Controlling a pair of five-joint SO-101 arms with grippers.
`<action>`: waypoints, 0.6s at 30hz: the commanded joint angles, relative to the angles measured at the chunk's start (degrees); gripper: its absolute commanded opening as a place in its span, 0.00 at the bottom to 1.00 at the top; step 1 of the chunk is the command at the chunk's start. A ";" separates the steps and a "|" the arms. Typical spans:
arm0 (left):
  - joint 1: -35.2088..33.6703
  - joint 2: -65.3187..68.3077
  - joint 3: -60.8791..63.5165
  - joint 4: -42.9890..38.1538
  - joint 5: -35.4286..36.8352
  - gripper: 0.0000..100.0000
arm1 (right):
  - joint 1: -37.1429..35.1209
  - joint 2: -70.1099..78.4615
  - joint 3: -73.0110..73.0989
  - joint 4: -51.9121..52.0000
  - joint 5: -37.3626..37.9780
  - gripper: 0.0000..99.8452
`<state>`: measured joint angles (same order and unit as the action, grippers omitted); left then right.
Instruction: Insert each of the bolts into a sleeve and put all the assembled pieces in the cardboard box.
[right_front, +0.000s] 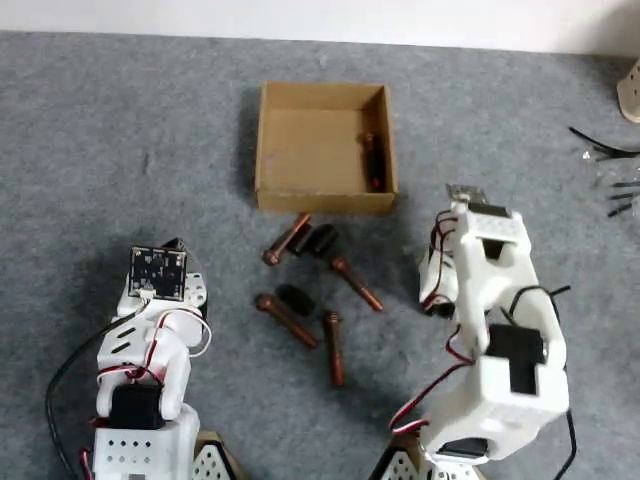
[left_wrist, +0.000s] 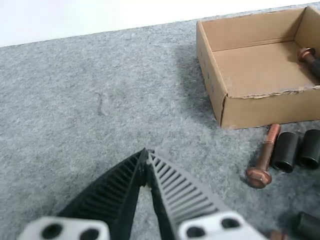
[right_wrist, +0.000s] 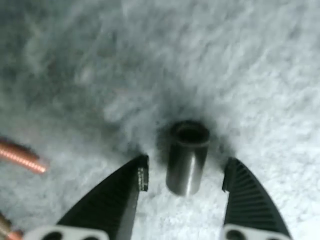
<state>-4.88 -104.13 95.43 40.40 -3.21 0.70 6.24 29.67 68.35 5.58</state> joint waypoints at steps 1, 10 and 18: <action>-0.04 -0.57 -0.75 -1.05 -0.26 0.01 | -1.27 -10.15 5.76 -0.84 0.09 0.21; -0.04 -0.57 -0.75 -1.05 -0.26 0.01 | -1.19 -20.44 20.26 -9.27 0.09 0.21; -0.04 -0.57 -0.66 -1.05 -0.26 0.01 | -1.10 -20.44 13.76 -9.36 0.09 0.21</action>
<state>-4.88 -104.13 95.43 40.40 -3.21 -0.09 -12.48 47.69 60.09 5.67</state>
